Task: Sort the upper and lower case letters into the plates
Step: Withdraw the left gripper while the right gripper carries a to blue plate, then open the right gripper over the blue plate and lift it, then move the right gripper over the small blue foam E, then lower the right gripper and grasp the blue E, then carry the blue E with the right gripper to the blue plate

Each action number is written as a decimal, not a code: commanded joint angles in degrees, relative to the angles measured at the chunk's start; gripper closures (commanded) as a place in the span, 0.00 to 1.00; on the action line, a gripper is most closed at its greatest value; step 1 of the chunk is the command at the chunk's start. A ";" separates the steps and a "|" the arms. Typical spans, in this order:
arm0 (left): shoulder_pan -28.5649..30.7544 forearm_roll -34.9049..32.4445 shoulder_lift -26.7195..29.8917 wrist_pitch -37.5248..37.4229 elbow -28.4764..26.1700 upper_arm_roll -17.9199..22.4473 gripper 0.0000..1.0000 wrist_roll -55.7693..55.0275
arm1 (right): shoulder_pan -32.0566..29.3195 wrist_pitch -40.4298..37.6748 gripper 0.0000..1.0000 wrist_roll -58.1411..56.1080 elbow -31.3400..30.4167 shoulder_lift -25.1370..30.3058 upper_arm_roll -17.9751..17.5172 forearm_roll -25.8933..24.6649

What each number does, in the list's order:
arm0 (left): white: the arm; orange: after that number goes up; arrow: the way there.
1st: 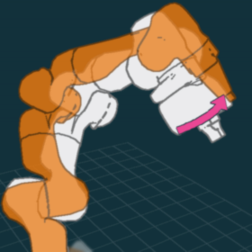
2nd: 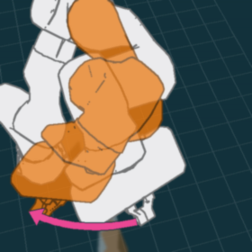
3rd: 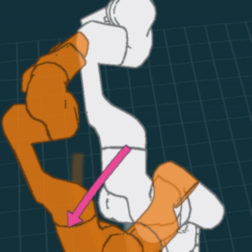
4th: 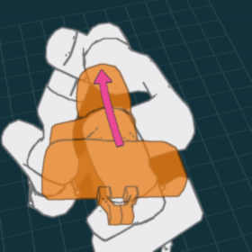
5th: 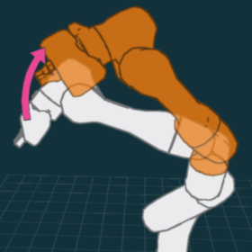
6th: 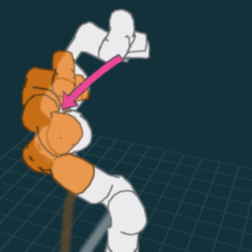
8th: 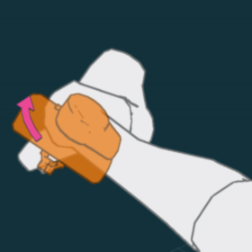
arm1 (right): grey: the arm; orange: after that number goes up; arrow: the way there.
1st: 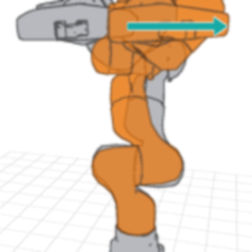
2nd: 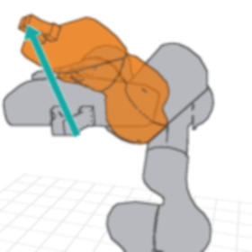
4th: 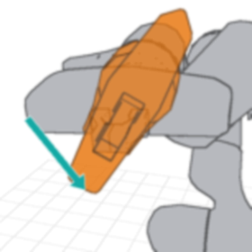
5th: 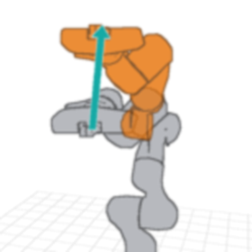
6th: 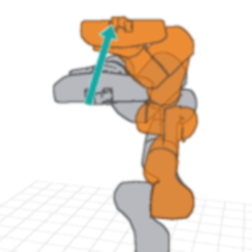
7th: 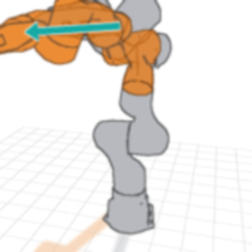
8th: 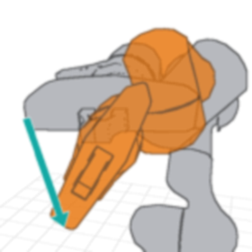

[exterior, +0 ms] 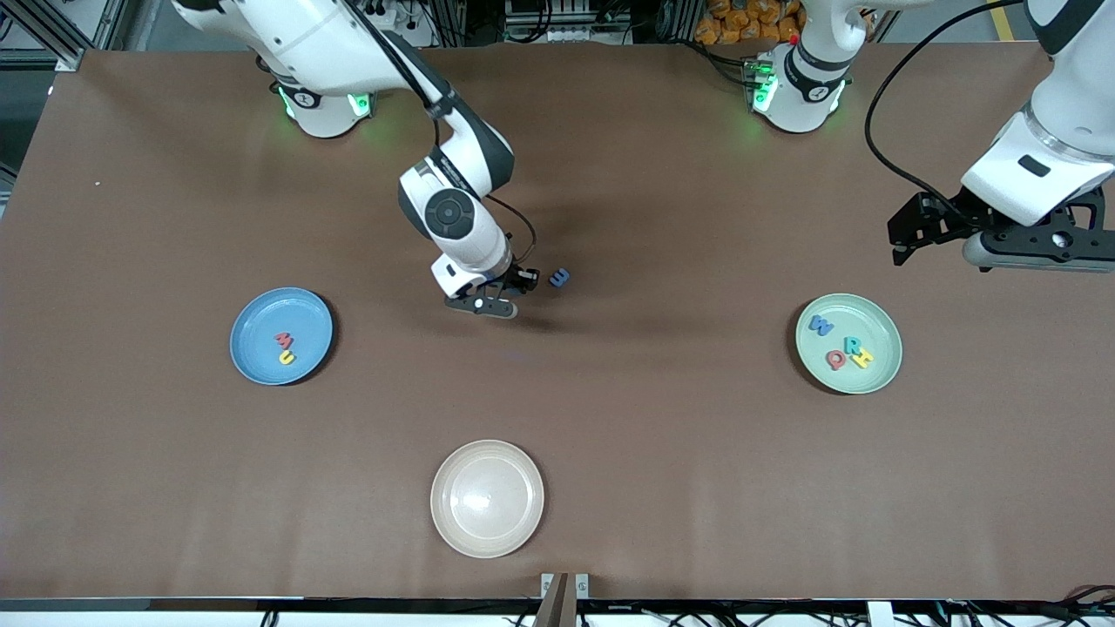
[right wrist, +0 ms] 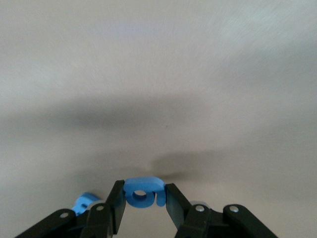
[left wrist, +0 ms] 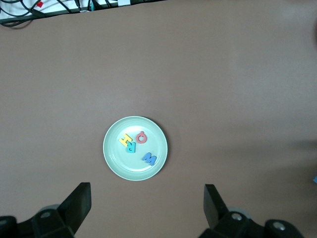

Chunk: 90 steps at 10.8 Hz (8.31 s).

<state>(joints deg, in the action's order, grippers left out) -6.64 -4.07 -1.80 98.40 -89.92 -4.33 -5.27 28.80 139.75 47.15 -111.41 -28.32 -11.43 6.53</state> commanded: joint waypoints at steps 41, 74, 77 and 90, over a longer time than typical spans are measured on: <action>6.37 3.98 3.82 -6.82 -2.54 -1.38 0.00 -1.33 | 11.27 -5.54 0.00 39.23 15.61 -9.47 6.16 -0.46; 5.93 4.07 2.50 -6.20 -2.63 -2.26 0.00 -1.41 | 12.07 -1.59 0.63 39.42 15.08 -14.48 3.00 1.12; 5.93 4.07 2.50 -6.20 -2.72 -2.35 0.00 -1.41 | 12.16 -1.76 0.79 39.51 14.73 -14.39 3.00 1.12; 6.02 3.98 2.24 -6.20 -2.81 -2.96 0.00 -1.41 | -19.43 -34.26 1.00 1.52 15.35 1.51 3.43 2.79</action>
<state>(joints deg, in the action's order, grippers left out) -0.55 1.34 0.22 91.97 -92.56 -7.08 -5.85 16.23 107.69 56.69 -94.22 -28.76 -7.15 8.37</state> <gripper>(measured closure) 0.000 0.727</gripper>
